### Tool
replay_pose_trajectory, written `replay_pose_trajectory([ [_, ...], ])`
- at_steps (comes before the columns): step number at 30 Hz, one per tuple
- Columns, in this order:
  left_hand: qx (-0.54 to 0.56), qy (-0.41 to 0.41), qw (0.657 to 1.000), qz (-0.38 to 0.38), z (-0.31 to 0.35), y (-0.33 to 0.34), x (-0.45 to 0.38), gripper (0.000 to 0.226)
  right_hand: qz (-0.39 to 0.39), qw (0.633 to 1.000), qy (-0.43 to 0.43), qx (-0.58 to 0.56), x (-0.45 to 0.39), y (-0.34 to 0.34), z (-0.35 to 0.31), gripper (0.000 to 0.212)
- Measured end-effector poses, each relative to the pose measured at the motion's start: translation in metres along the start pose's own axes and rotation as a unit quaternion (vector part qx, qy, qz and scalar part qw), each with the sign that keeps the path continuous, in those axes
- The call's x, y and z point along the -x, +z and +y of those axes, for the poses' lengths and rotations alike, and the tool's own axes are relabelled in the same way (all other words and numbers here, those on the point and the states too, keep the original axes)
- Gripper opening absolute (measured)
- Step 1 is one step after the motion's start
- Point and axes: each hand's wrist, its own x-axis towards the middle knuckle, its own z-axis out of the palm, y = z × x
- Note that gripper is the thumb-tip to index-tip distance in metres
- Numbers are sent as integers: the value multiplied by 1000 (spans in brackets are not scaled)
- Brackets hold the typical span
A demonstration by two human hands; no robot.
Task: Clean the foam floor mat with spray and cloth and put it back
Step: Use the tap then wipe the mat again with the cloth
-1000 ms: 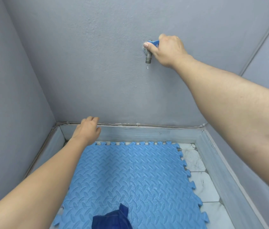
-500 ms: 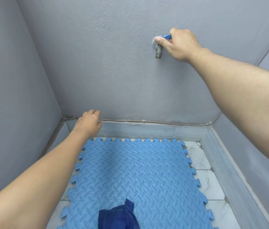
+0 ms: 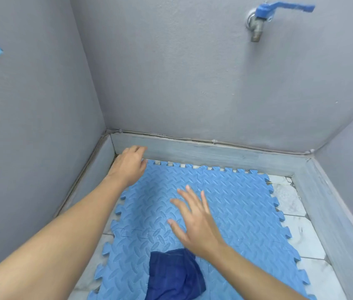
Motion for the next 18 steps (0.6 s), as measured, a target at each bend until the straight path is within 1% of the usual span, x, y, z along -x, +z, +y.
replay_pose_trajectory([
  [1, 2, 0, 1000, -5, -3, 12, 5, 46, -50, 998, -28, 31, 37, 29, -9, 52],
  [2, 5, 4, 1000, -10, -6, 25, 10, 46, -83, 993, -61, 64, 68, 49, -16, 58],
  [3, 6, 9, 1000, -14, -10, 40, 15, 46, -114, 984, -95, 96, 91, 65, -21, 60],
  [4, 6, 10, 1000, -21, -14, 56, 22, 46, -129, 979, -112, 108, 110, 80, -24, 56],
  [5, 4, 6, 999, -34, -19, 72, 30, 47, -102, 985, -89, 110, 115, 93, -30, 48],
  [6, 0, 3, 999, -43, -24, 89, 39, 46, -83, 989, -35, 117, 121, 96, -31, 45],
  [7, -7, 3, 999, -46, -29, 106, 47, 46, -79, 993, -31, 84, 130, 112, -26, 50],
  [8, -16, 3, 999, -52, -33, 123, 54, 47, 8, 997, -52, 59, 133, 135, -20, 60],
  [9, -20, -1, 998, -63, -37, 137, 58, 52, 66, 995, -60, 44, 133, 145, -20, 66],
  [10, -21, -6, 997, -70, -40, 151, 62, 58, 20, 998, -56, 36, 134, 139, -23, 62],
  [11, -20, -12, 997, -73, -42, 162, 65, 61, -59, 997, -24, 51, 131, 122, -26, 55],
  [12, -19, -17, 997, -68, -43, 171, 68, 62, -98, 991, -39, 83, 125, 108, -16, 50],
  [13, -15, -21, 998, -57, -43, 177, 70, 61, -125, 984, -74, 101, 121, 108, 0, 53],
  [14, -9, -21, 999, -40, -45, 181, 73, 59, -157, 981, -60, 97, 123, 103, 18, 56],
  [15, -1, -21, 999, -26, -46, 185, 74, 57, -170, 982, -9, 84, 112, 97, 36, 59],
  [16, 4, -19, 1000, -16, -47, 186, 75, 56, -166, 980, 60, 86, 101, 94, 56, 61],
  [18, 8, -17, 1000, -11, -48, 187, 75, 55, -140, 964, 190, 123, 71, 96, 93, 63],
])
